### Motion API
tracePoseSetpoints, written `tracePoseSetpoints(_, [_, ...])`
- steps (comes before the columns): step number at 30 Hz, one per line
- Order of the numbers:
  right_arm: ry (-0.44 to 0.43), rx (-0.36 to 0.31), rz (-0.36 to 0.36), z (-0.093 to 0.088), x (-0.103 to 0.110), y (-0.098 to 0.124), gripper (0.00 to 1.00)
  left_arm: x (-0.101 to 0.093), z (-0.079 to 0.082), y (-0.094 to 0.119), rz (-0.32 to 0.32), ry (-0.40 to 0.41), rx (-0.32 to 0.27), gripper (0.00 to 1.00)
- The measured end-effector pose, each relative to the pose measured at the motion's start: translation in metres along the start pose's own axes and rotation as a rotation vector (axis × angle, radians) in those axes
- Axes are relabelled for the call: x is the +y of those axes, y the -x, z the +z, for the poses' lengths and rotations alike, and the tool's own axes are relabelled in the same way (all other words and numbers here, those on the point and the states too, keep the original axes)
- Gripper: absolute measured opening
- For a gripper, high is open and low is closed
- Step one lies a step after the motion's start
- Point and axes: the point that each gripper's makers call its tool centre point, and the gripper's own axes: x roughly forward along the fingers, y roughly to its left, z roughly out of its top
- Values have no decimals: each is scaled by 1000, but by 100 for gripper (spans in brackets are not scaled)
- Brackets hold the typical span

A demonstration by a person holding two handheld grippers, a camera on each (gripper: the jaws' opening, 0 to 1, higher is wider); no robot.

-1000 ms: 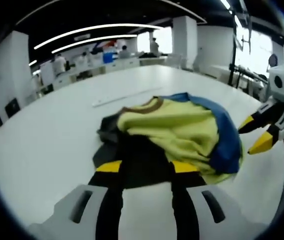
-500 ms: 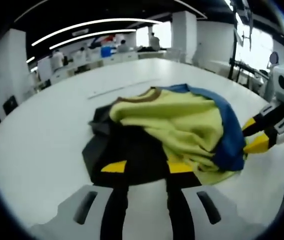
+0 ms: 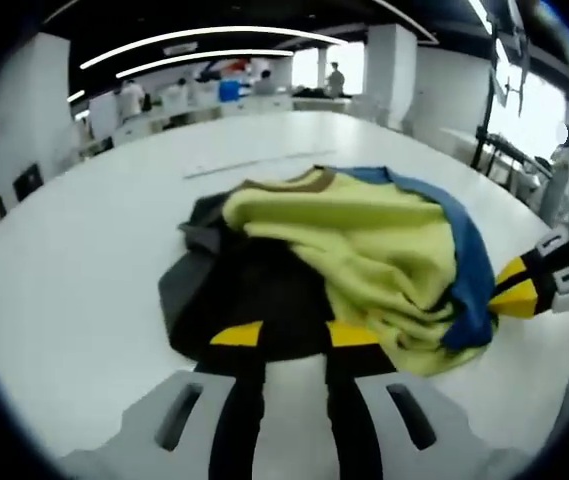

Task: Fold the garment on the visible template until the final outline fits inside the template.

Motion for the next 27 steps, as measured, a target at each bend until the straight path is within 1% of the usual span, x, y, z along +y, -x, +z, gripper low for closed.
tracePoseSetpoints(1, [4, -4, -1, 0, 0, 1, 0, -5, 0, 0, -26, -2, -1, 9])
tracePoseSetpoints(2, [4, -9, -3, 1, 0, 3, 0, -7, -1, 0, -33, 5, 4, 2])
tracePoseSetpoints(3, [3, -10, -1, 2, 0, 4, 0, -5, 0, 0, -12, -29, 6, 1])
tracePoseSetpoints(4, [-1, -15, -2, 3, -1, 6, 0, -5, 1, 0, -14, -70, 7, 0])
tracePoseSetpoints(5, [-3, -20, -2, 4, -1, 8, 0, -7, 0, 0, -8, -64, 12, 0])
tracePoseSetpoints(8, [-5, -28, -7, 6, -3, 12, 0, -7, 0, 1, 0, -87, 15, 0])
tracePoseSetpoints(11, [-5, -45, -12, 10, -5, 18, 0, -4, -1, 2, 9, -90, 21, 0])
tracePoseSetpoints(14, [-9, -56, -13, 14, -6, 23, 0, 1, 0, 9, 19, -95, 15, 0])
tracePoseSetpoints(17, [-18, -76, -19, 21, -10, 32, 0, 7, 2, 14, 21, -77, 2, 0])
tracePoseSetpoints(21, [-51, -92, 5, 28, -10, 40, 0, 16, 1, 21, 43, -82, 8, 0])
tracePoseSetpoints(24, [-55, -107, 16, 34, -11, 45, 0, 22, 2, 27, 57, -86, 7, 0])
tracePoseSetpoints(27, [-50, -101, 17, 33, -12, 44, 0, 26, 3, 32, 64, -94, 6, 0])
